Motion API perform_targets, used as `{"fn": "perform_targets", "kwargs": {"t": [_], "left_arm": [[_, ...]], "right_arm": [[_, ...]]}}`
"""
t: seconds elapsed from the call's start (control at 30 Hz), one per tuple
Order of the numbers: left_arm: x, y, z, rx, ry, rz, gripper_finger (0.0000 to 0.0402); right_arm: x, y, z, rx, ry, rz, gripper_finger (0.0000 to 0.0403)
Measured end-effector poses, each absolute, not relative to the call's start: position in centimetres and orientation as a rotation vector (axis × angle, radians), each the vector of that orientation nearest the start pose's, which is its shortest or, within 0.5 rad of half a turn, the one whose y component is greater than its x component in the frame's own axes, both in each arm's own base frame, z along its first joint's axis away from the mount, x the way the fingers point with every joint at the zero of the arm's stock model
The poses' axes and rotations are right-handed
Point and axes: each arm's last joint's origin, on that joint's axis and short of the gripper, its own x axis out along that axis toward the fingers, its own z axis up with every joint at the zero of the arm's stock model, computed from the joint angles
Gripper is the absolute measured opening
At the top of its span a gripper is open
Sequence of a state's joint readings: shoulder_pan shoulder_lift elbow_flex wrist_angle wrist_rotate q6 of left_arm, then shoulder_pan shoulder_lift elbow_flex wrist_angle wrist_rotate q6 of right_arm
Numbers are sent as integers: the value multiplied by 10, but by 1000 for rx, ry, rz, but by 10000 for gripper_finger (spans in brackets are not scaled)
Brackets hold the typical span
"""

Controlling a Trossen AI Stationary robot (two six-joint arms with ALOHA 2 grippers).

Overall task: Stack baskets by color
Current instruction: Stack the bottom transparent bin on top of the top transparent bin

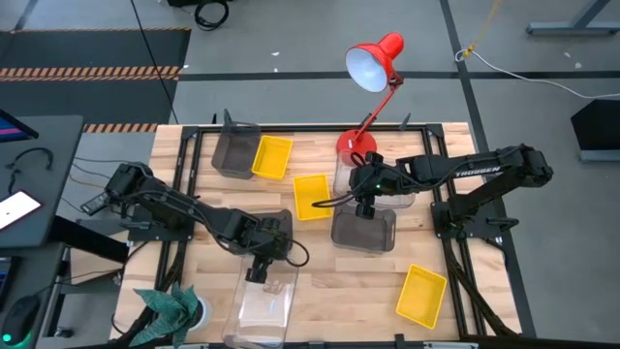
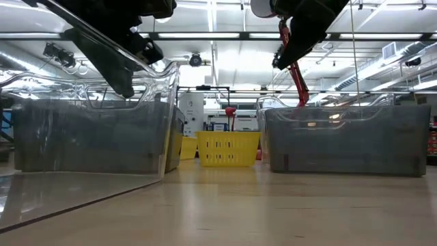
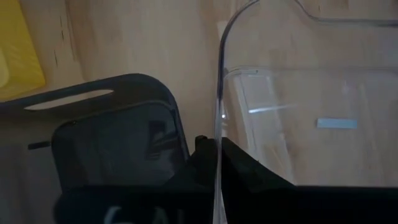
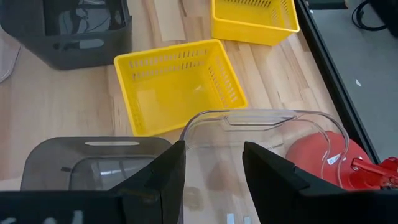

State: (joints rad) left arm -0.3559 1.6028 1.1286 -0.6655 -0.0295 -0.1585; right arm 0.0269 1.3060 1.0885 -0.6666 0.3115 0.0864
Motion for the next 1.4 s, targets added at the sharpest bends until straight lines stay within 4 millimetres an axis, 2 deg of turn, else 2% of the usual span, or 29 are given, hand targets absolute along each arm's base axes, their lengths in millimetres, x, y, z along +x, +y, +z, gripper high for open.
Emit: {"fn": "perform_targets", "kwargs": {"t": [0.17,0.5,0.83,1.0,1.4], "left_arm": [[294,-105,225,33,1143,-204,8],[287,-86,251,-102,1060,-128,7],[285,-61,266,-283,992,52,7],[288,-54,267,-404,967,148,7],[292,-58,274,-638,833,289,9]], "right_arm": [[263,-2,289,-62,874,-303,165],[259,-1,288,-56,911,-265,165],[239,3,309,-100,839,-224,165],[236,13,312,-124,823,-181,165],[236,52,307,-289,830,-48,165]]}}
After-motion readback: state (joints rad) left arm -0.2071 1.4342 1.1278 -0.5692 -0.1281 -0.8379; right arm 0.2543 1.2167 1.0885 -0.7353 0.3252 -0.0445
